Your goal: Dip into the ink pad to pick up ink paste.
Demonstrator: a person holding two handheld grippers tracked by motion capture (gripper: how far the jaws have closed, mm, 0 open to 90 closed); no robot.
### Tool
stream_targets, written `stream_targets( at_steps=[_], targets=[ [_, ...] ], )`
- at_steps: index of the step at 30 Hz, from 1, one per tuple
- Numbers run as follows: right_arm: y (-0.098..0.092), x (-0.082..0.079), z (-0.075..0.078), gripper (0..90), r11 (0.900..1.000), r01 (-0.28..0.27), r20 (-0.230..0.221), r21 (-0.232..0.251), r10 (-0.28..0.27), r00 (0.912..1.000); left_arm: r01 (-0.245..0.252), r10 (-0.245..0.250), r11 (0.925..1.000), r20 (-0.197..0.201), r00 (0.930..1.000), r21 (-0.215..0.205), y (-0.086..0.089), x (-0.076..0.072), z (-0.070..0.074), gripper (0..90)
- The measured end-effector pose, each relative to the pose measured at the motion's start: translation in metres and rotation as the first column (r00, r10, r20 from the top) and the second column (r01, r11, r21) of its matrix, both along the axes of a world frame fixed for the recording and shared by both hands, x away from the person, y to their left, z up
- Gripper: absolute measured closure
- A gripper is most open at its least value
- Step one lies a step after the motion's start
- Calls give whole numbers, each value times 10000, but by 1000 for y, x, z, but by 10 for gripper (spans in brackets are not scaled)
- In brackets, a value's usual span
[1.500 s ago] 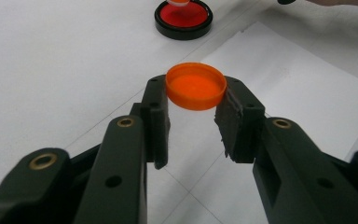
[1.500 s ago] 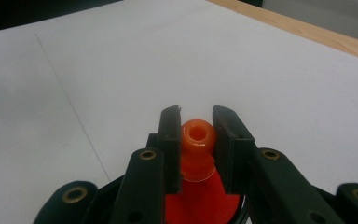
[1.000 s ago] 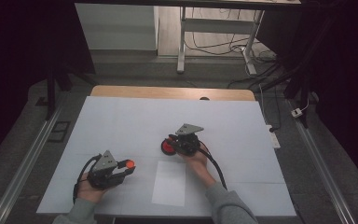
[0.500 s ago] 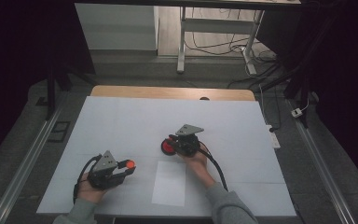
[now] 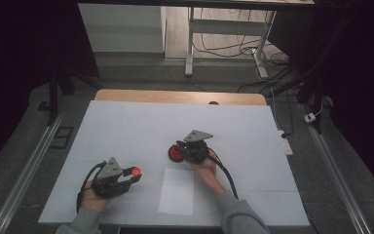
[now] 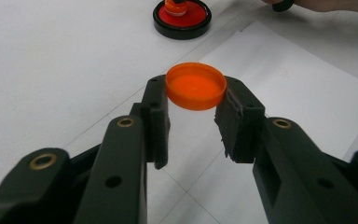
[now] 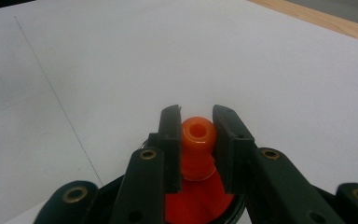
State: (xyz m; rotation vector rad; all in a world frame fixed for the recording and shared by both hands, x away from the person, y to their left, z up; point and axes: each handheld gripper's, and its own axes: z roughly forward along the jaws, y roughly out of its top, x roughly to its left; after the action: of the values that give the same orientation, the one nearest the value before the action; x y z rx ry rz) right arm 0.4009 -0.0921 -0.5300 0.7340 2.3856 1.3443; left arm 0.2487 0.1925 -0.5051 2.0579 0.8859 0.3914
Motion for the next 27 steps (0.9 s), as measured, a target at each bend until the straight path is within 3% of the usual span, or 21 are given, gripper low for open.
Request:
stream_targets(
  at_steps=[7, 8, 10, 12, 27],
  targets=[
    [-1, 1, 1, 728, 10000, 9, -94, 97, -8, 10000, 1, -1, 10000, 6, 10000, -10, 0, 0, 0, 652],
    [-4, 3, 1, 728, 9996, -78, -204, 273, 84, 9998, -9, 9, 10000, 12, 10000, -34, 1, 0, 0, 652],
    [-11, 5, 6, 728, 9934, 143, -308, 1135, -108, 9995, -45, 45, 10000, 28, 10000, -59, 2, 1, 0, 651],
    [-18, 5, 16, 728, 9885, 156, -155, 1503, -134, 9998, -57, 57, 10000, 2, 10000, -64, 3, 1, 0, 651],
    [-20, -3, 26, 728, 9879, -98, -145, 1551, 123, 9998, -78, 78, 10000, 16, 10000, -58, 4, 1, 0, 651]
  ],
)
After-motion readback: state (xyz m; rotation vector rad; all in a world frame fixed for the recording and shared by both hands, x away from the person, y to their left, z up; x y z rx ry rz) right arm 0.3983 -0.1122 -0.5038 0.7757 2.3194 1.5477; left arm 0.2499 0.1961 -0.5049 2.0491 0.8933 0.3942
